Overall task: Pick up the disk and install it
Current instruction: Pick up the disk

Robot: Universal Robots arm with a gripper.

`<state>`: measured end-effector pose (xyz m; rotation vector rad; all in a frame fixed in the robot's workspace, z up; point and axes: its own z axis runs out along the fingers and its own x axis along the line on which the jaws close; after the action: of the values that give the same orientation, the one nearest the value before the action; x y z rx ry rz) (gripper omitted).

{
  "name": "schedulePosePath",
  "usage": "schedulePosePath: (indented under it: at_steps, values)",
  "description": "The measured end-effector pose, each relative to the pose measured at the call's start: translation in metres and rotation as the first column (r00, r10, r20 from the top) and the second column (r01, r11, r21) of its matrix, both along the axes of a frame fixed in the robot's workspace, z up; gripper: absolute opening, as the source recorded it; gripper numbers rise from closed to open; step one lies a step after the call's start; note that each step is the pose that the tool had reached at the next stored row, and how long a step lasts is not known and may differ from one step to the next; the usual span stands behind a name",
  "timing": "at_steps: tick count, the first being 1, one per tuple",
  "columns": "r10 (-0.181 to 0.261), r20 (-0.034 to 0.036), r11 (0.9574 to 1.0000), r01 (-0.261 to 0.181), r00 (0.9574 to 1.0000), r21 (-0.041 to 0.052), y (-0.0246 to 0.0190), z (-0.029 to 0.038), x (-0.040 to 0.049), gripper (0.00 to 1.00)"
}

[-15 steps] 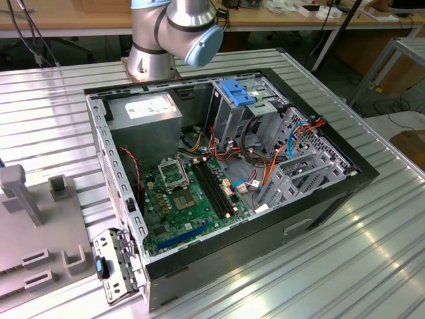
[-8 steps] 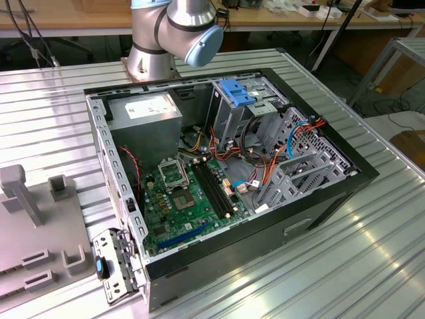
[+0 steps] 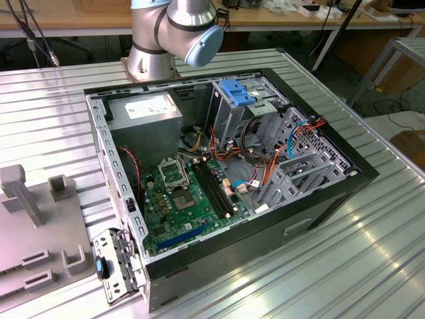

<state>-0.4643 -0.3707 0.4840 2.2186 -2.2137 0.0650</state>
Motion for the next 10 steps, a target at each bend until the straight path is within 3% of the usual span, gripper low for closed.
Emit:
schedulePosePath:
  at_steps: [4, 6, 7, 10]
  values:
    - [0.000, 0.0001, 1.0000, 0.000, 1.0000, 0.0000, 0.0000, 0.0218, 0.0000, 0.37]
    - [0.000, -0.0001, 1.0000, 0.000, 1.0000, -0.0001, 0.0000, 0.0289, 0.0000, 0.37]
    - [0.000, -0.0001, 1.0000, 0.000, 1.0000, 0.0000, 0.0000, 0.0316, 0.0000, 0.37]
    - [0.000, -0.0001, 1.0000, 0.000, 1.0000, 0.0000, 0.0000, 0.0316, 0.0000, 0.37]
